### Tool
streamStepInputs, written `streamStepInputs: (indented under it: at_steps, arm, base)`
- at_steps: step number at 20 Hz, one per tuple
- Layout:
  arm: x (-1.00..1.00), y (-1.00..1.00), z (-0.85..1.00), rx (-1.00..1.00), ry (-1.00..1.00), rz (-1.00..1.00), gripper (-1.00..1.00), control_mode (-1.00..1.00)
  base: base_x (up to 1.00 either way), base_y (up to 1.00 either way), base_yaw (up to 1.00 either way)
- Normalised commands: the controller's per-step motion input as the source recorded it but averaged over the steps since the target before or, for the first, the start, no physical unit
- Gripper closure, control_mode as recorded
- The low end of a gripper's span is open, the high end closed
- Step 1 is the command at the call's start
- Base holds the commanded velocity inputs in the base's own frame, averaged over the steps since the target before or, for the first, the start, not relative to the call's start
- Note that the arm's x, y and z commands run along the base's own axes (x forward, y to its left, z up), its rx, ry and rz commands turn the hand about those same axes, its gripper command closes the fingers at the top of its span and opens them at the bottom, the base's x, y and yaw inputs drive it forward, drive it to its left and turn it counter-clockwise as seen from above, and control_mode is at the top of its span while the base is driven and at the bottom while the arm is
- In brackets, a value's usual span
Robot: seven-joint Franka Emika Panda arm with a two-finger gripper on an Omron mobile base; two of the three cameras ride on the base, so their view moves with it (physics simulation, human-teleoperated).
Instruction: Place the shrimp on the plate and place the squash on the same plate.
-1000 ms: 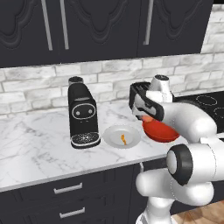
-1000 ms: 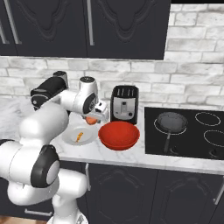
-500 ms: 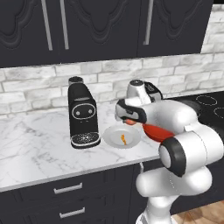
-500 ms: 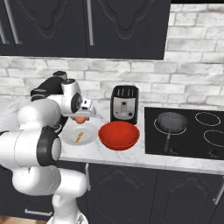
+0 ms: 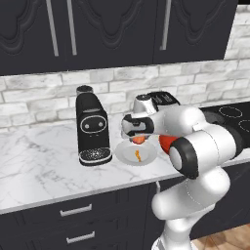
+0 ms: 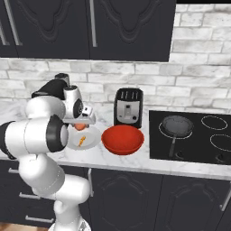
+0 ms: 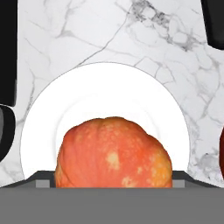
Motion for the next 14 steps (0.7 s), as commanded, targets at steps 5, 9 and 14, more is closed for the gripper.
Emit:
streamStepInputs:
  at_steps: [5,9,14]
  arm:
    - [0.00,0.00,-0.29,0.00,-0.03,0.05,1.00,-1.00]
    - [0.00,0.00,-0.23,0.00,-0.06,0.03,1.00,-1.00]
    - [0.11,0.00,-0.17,0.00,-0.06,0.00,1.00,-1.00]
  base:
    - [0.00,0.00,0.00]
    - [0.00,0.00,0.00]
    - [0.00,0.00,0.00]
